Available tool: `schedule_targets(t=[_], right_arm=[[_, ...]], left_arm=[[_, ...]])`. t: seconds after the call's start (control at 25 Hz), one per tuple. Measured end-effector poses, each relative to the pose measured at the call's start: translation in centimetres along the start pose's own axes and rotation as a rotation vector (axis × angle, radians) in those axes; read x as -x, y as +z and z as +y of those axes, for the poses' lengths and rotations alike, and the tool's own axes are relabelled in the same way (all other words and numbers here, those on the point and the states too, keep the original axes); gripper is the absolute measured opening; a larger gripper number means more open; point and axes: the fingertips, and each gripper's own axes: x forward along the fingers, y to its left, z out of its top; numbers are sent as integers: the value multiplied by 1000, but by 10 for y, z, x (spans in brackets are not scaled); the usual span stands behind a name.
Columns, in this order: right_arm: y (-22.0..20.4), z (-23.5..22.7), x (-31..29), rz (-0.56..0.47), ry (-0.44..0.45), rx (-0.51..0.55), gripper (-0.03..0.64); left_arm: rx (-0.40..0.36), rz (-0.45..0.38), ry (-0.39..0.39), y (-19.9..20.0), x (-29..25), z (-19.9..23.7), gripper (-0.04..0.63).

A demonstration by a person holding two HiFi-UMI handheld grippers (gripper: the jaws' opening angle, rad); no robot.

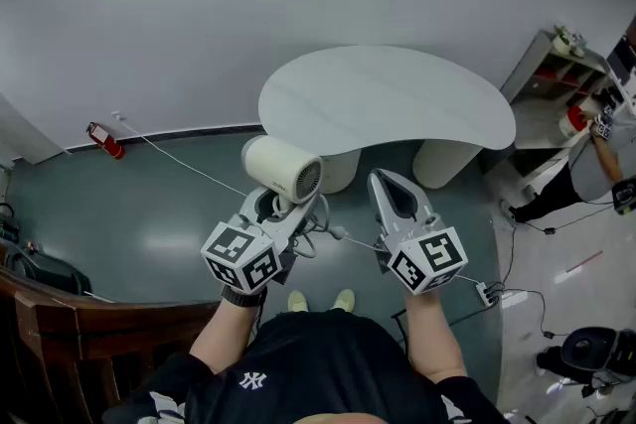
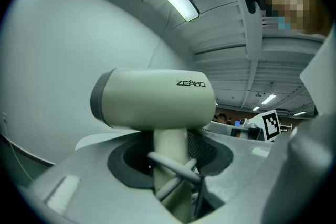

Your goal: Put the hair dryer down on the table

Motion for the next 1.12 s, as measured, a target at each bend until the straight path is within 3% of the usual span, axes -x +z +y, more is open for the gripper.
schedule_targets(t=[0.64,1.12], right_arm=[[1,-9,-1,-25,66,-52,21],[-10,-48,4,-17,99,-84,21]], left_arm=[[-8,-16,27,4,-7,5,202],[9,-10,113,-8,-31,2,202]])
